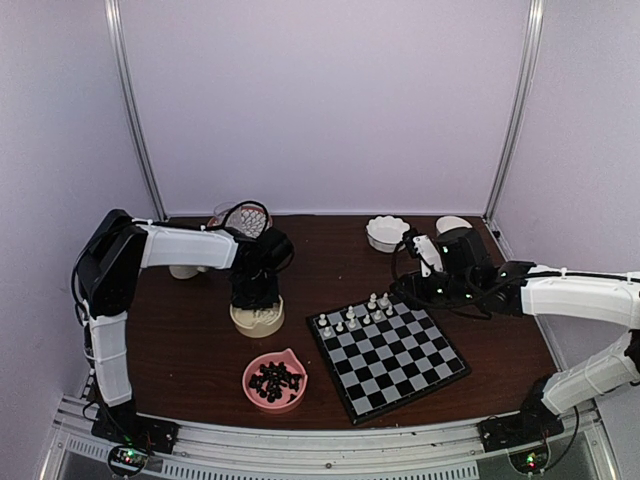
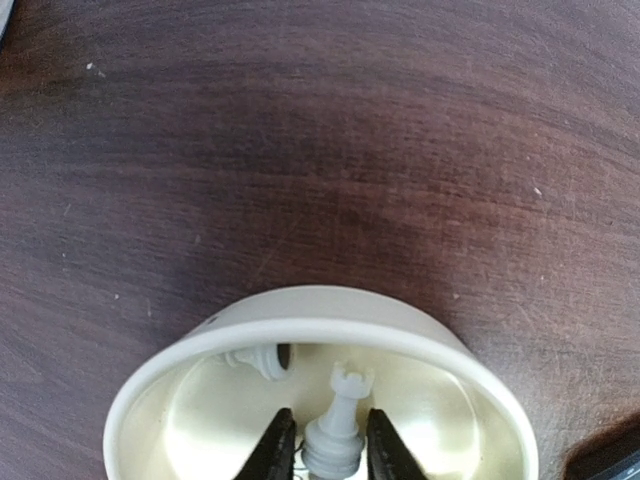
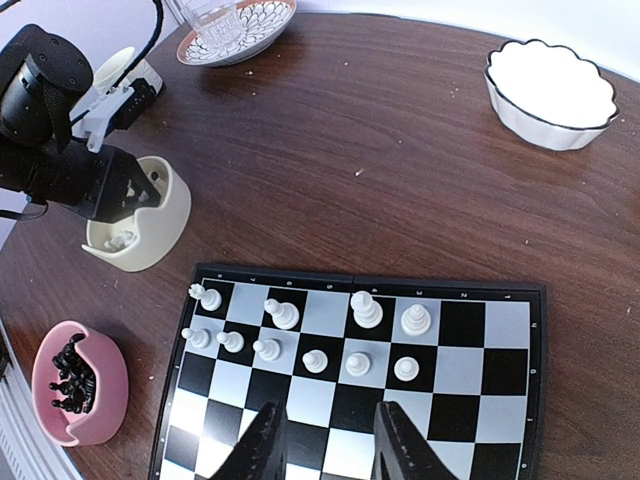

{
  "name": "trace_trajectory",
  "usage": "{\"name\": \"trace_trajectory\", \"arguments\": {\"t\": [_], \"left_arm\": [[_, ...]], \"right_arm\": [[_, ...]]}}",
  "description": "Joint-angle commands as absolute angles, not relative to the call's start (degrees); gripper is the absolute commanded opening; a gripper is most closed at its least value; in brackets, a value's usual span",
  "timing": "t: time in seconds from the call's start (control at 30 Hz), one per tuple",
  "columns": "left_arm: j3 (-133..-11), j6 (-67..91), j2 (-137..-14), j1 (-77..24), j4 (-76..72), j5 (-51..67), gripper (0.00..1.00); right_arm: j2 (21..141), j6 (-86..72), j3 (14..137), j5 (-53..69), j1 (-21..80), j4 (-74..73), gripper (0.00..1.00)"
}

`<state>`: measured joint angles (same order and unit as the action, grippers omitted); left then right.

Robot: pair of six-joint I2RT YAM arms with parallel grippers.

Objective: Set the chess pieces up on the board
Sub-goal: Pick up the chess pile from the storage box.

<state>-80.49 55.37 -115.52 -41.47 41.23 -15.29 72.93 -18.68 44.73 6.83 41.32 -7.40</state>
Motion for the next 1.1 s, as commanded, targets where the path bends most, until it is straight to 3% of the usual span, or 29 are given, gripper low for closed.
{"name": "trace_trajectory", "arguments": {"t": [0.0, 0.27, 0.67, 1.07], "left_arm": [[-80.86, 54.53, -116.86, -41.66, 41.57, -14.36, 0.21], [-79.17, 49.23, -112.41, -41.75, 38.66, -13.96, 0.08], [-74.89, 37.38, -102.96, -41.88, 33.99, -11.96, 0.09], [-68.61, 20.31, -94.31, -42.74, 21.57, 5.97, 0.09]], "right_arm": [[72.5, -19.22, 44.38, 6.91, 41.31, -5.95, 0.33], [72.13, -19.0, 44.38, 6.54, 41.32, -6.14, 0.33], [71.29, -18.81, 44.3, 6.63, 41.31, -6.23, 0.33], [70.11, -22.53, 45.25, 17.58, 41.31, -4.66, 0.34]]}}
